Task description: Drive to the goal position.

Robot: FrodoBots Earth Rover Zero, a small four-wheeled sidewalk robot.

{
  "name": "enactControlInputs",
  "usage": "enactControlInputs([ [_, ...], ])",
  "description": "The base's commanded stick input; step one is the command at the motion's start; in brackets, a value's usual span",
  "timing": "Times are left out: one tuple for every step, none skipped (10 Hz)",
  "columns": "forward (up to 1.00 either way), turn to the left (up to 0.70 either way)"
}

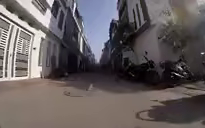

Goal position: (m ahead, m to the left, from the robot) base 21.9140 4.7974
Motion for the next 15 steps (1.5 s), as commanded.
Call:
enactControlInputs([
  [1.0, 0.0],
  [1.0, 0.0],
  [1.0, 0.0],
  [1.0, 0.0],
  [1.0, -0.04],
  [1.0, -0.26],
  [1.0, -0.4],
  [1.0, -0.36],
  [1.0, 0.0],
  [1.0, 0.0],
  [1.0, 0.0],
  [1.0, 0.0],
  [1.0, 0.0],
  [1.0, 0.0],
  [1.0, 0.0],
])
